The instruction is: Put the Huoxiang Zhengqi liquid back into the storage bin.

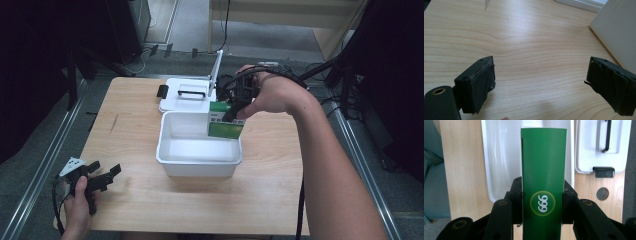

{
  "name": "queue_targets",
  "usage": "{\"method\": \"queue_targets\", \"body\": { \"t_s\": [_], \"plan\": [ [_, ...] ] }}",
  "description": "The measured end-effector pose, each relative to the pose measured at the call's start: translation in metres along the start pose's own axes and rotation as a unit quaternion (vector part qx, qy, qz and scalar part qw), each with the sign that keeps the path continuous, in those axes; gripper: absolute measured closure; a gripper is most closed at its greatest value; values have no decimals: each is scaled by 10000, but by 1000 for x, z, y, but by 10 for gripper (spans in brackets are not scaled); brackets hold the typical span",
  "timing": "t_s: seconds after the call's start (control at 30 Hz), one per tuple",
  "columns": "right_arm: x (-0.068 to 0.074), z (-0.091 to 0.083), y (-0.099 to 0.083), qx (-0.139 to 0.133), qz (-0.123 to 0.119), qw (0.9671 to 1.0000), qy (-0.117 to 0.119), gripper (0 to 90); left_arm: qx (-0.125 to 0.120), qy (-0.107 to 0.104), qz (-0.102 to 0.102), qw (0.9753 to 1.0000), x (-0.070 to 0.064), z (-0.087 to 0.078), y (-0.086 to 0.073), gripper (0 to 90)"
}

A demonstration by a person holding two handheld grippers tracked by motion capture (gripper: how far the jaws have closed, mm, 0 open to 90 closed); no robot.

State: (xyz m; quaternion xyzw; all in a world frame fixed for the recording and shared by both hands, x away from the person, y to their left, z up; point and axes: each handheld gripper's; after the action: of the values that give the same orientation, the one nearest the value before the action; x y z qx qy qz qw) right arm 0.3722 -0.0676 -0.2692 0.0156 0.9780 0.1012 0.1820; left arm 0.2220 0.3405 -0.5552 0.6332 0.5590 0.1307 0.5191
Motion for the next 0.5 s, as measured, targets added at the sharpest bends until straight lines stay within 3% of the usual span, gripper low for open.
{"method": "queue_targets", "body": {
  "t_s": [0.2,0.5],
  "plan": [
    [2,12,2,-51,-270,9996,77,642,4,-6,-9,10000,0,0,0,91],
    [1,31,-9,4,-205,9997,113,642,7,-3,-1,10000,0,0,0,91]
  ]
}}
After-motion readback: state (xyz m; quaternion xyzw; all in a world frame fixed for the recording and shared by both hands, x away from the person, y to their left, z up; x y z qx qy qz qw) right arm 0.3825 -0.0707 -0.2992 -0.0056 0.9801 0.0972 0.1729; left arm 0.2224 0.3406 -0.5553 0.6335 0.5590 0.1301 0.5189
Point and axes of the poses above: each handheld gripper's, and its own axes: z roughly forward along the jaws, y roughly out of its top, x roughly to its left, and after that the axes turned 13 degrees about -y, right-handed
